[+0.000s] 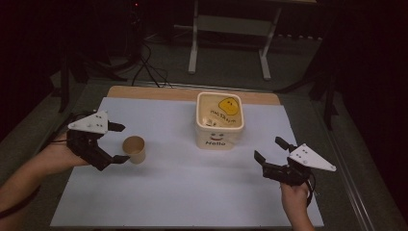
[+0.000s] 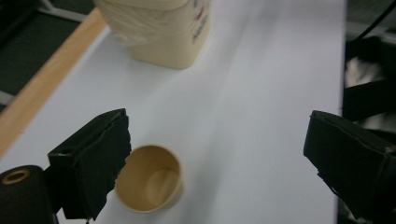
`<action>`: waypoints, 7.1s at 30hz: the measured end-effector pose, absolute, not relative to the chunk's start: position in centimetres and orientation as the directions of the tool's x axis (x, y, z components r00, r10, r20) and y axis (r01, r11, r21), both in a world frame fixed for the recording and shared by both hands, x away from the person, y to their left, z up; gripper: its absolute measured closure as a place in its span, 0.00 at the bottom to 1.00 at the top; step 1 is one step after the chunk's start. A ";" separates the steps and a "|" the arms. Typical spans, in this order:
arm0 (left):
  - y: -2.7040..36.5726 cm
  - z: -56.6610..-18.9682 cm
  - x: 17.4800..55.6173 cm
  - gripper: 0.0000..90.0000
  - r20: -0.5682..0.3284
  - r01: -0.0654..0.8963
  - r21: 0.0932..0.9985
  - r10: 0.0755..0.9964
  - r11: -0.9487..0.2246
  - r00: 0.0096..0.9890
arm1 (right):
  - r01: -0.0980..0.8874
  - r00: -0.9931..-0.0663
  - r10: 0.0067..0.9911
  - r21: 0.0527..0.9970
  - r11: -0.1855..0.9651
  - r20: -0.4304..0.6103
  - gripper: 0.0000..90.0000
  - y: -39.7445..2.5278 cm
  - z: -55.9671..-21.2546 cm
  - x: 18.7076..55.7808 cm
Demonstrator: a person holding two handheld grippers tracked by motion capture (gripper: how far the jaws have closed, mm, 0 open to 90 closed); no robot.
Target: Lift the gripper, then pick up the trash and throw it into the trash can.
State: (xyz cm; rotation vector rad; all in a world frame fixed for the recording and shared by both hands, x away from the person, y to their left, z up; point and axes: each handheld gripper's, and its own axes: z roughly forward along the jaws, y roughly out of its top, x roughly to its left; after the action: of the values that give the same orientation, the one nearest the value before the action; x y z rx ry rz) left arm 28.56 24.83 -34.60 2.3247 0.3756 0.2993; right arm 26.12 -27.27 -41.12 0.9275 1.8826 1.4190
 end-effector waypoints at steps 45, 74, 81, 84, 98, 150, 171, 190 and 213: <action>22.4 -38.5 31.3 0.52 0.083 0.232 0.496 0.311 -0.837 0.947 | 0.179 -0.585 0.809 0.963 0.203 -0.062 0.15 -27.1 -41.3 26.1; 22.5 -43.1 33.4 0.79 0.105 0.282 0.399 0.348 -0.873 0.931 | 0.188 -0.591 0.804 0.959 0.211 -0.061 0.15 -27.1 -41.5 26.3; 22.6 -44.0 33.8 0.84 0.099 0.276 0.384 0.336 -0.881 0.937 | 0.192 -0.592 0.804 0.959 0.210 -0.058 0.15 -27.1 -41.6 26.3; 22.5 -44.3 33.9 0.85 0.106 0.263 0.376 0.323 -0.888 0.940 | 0.192 -0.592 0.803 0.958 0.213 -0.060 0.15 -27.1 -41.6 26.3; 22.2 -45.0 34.3 0.95 0.116 0.215 0.365 0.273 -0.906 0.955 | 0.203 -0.594 0.803 0.957 0.209 -0.049 0.15 -27.3 -41.8 26.5; 22.0 -34.4 33.2 0.99 0.051 0.210 0.449 0.260 -0.868 0.964 | 0.200 -0.595 0.803 0.959 0.200 -0.044 0.16 -27.4 -41.6 26.3; 19.1 -30.5 33.6 0.99 0.060 0.166 0.450 0.215 -0.877 0.975 | 0.197 -0.597 0.801 0.960 0.199 -0.044 0.16 -27.5 -41.5 26.2; 15.4 -27.0 34.5 0.99 0.088 0.098 0.444 0.151 -0.891 0.985 | 0.196 -0.599 0.799 0.960 0.200 -0.044 0.16 -27.5 -41.6 26.2; 12.2 -24.0 35.9 0.99 0.120 0.051 0.440 0.115 -0.896 0.986 | 0.197 -0.601 0.798 0.960 0.199 -0.042 0.16 -27.4 -41.6 26.2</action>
State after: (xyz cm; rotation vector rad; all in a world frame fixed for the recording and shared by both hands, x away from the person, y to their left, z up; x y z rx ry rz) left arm 35.91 12.17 -24.04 2.6811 0.1182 0.1974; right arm 26.17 -27.45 -41.56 0.9241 1.9290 1.4205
